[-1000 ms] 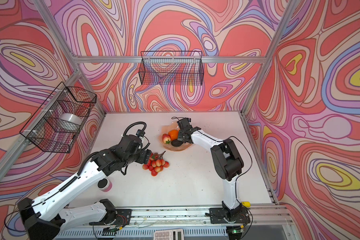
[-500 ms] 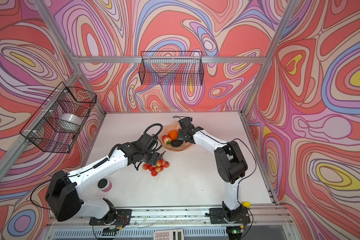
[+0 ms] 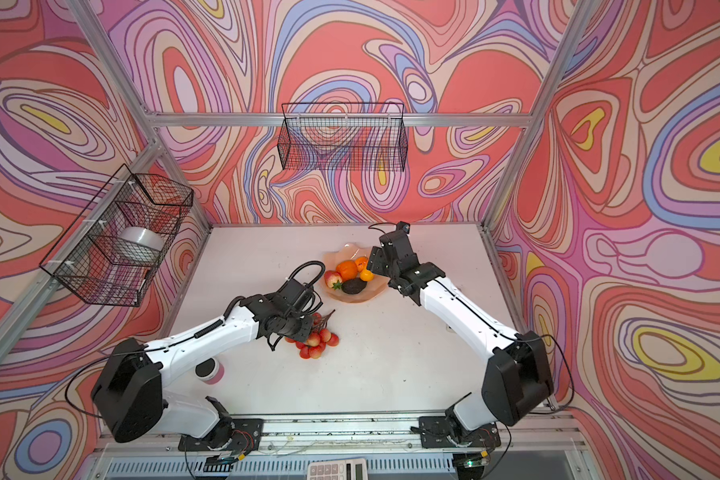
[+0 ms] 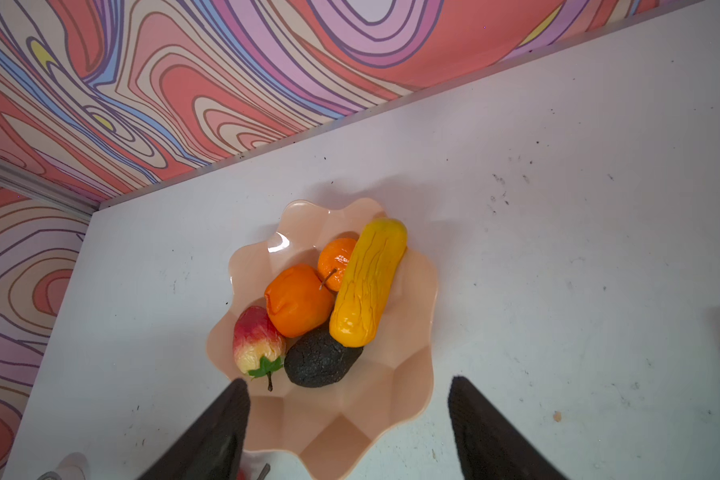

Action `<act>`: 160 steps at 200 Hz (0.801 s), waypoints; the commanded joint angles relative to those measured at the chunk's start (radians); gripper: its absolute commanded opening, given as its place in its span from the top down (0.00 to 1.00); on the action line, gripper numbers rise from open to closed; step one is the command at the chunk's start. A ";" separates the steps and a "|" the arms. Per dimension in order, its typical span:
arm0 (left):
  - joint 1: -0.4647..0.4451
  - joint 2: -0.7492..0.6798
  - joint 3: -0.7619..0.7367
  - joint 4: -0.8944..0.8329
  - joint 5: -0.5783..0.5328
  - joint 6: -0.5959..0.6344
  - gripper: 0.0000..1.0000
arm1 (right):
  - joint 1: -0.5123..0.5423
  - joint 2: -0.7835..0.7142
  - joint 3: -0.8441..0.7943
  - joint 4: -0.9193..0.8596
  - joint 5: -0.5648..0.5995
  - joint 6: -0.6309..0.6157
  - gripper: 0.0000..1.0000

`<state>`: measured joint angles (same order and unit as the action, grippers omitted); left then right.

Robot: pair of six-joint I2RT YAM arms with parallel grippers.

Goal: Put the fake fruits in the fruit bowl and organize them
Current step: 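Grasp the lychee bunch by its stem with the left gripper while the right arm withdraws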

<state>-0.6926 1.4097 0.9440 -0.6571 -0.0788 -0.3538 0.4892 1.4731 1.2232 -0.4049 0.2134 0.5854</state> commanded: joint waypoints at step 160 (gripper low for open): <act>-0.112 0.120 0.321 -0.087 0.047 0.276 0.35 | -0.008 -0.526 -0.425 0.104 -0.045 0.037 0.02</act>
<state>-0.7517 1.4368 1.2125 -0.7174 0.0231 -0.1627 0.4854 1.0279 0.8291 -0.2939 0.1631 0.6125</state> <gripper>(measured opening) 0.651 0.984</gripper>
